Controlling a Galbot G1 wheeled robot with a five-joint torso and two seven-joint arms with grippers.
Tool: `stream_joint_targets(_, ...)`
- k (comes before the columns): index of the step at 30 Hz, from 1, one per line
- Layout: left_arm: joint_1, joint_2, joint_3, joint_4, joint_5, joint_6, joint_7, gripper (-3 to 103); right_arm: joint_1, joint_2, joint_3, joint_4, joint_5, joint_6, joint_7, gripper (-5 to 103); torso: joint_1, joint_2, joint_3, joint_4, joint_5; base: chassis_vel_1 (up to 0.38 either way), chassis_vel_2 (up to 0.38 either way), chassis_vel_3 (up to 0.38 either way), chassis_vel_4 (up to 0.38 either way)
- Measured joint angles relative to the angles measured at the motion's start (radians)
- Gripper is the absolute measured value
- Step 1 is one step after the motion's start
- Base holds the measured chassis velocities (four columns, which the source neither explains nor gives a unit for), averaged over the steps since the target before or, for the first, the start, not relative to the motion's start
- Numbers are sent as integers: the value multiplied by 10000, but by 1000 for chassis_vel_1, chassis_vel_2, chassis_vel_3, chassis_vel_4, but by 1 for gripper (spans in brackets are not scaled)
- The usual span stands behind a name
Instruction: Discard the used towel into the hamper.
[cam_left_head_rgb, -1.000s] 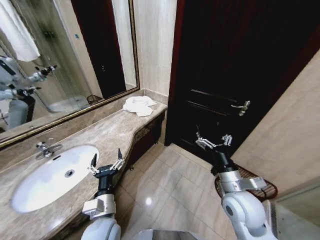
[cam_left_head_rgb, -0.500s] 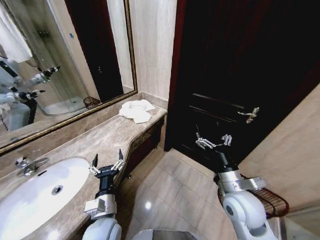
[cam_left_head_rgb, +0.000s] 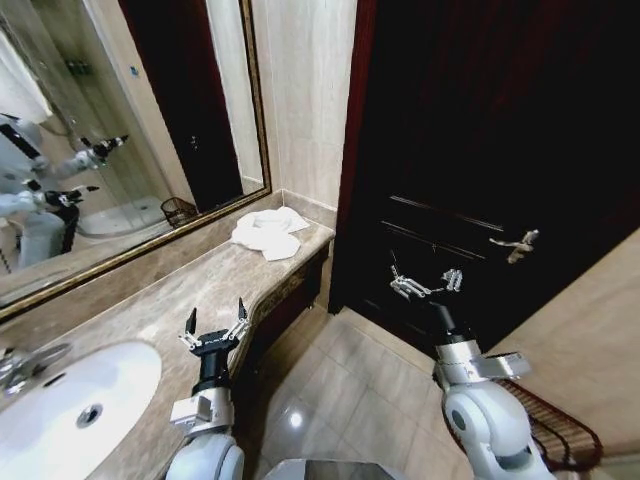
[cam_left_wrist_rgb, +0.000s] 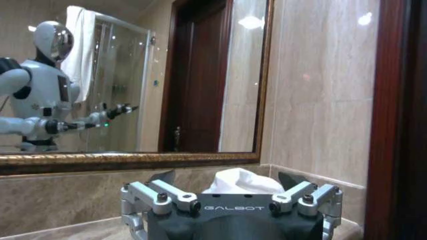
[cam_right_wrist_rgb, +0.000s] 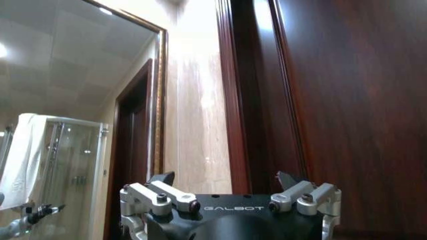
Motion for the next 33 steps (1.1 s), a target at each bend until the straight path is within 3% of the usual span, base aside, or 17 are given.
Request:
stream_joint_targets(9, -227, -3, -15, 142, -241, 248, -246, 100, -75, 44, 3, -13, -92, 29, -7, 100, -1, 0, 0, 1, -5, -196, 191, 202, -202)
stream_joint_targets(12, -264, -6, -15, 193, -288, 284, -271, 100, -99, 47, 4, -14, -115, 61, -8, 100, -7, 1, -3, 2, 11, -198, 195, 196, -197)
stream_joint_targets(13, -341, -4, -33, 261, -378, 349, -305, 100, -119, 46, 6, -13, -147, 78, -18, 100, -3, 0, -1, -1, -10, -169, 166, 181, -198)
stream_joint_targets(15, -461, -4, -86, 372, -574, 443, -340, 100, -127, 37, 10, -18, -193, 79, -67, 100, -4, 0, -2, 1, 5, -154, 174, 168, -150)
stream_joint_targets(22, -738, -3, -243, 638, -1003, 613, -359, 100, -101, -6, 19, -112, -271, 155, -76, 100, 0, -3, 0, 0, 2, -130, 125, 133, -129)
stream_joint_targets(33, -2590, -3, -1016, 1893, -2072, 1576, -546, 100, -240, -583, 198, -361, -196, 412, -68, 100, -8, 1, -2, 2, 2, -17, 28, 19, -18)
